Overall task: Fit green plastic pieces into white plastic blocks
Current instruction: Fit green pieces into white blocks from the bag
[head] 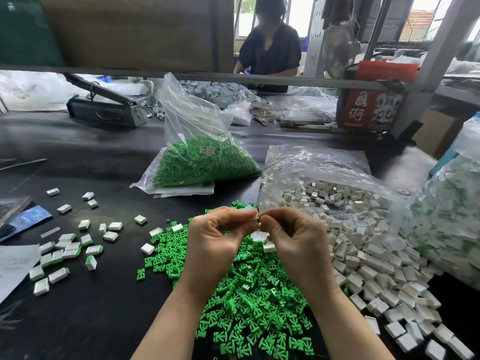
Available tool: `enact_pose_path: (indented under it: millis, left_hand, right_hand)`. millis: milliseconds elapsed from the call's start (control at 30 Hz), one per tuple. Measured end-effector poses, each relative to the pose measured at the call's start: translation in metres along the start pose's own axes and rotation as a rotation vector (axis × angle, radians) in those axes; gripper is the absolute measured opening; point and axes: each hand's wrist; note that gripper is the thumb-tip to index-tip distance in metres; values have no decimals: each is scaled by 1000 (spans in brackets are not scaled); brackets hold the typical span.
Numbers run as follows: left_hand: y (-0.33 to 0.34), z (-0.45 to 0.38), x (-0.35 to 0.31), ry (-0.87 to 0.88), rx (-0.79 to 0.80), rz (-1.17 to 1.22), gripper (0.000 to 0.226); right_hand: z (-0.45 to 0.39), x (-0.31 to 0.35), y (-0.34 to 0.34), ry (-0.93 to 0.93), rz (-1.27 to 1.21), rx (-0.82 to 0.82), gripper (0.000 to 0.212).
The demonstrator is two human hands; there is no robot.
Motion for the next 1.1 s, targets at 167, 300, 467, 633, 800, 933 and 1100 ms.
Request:
enact_pose_path:
  millis: [167,300,467,633,800,933,1100]
  left_hand:
    - [-1,0,1,86,8,-132,21]
    - [-1,0,3,25,-3,-70,22]
    - [-1,1,4,-5,32,-28,21]
    - [2,0,0,-38,-20,96,20]
    - [9,2,-2,-114,-89,255,21]
    - [11,2,0,-141,-118,308,20]
    - [14,2,-1,-129,-147,319,23]
  right_hand:
    - [-1,0,-1,94,-144,24,17]
    - [-1,-1,-1,23,-31,22,23]
    - [0,-5,-1,-79,135,6,14]
    - [0,-1,1,-22,-36,-20,19]
    - [1,0,7,52,-224,-73,8]
    - [2,-1,11,34,-213,-105,9]
    - [5,0,13,-20,-196,-136,14]
Point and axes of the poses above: each hand's wrist, its own z-axis away from the middle knuckle, its own y-axis out of the palm, x = y × z, and after that the axes turned 1 degree about y, right-handed
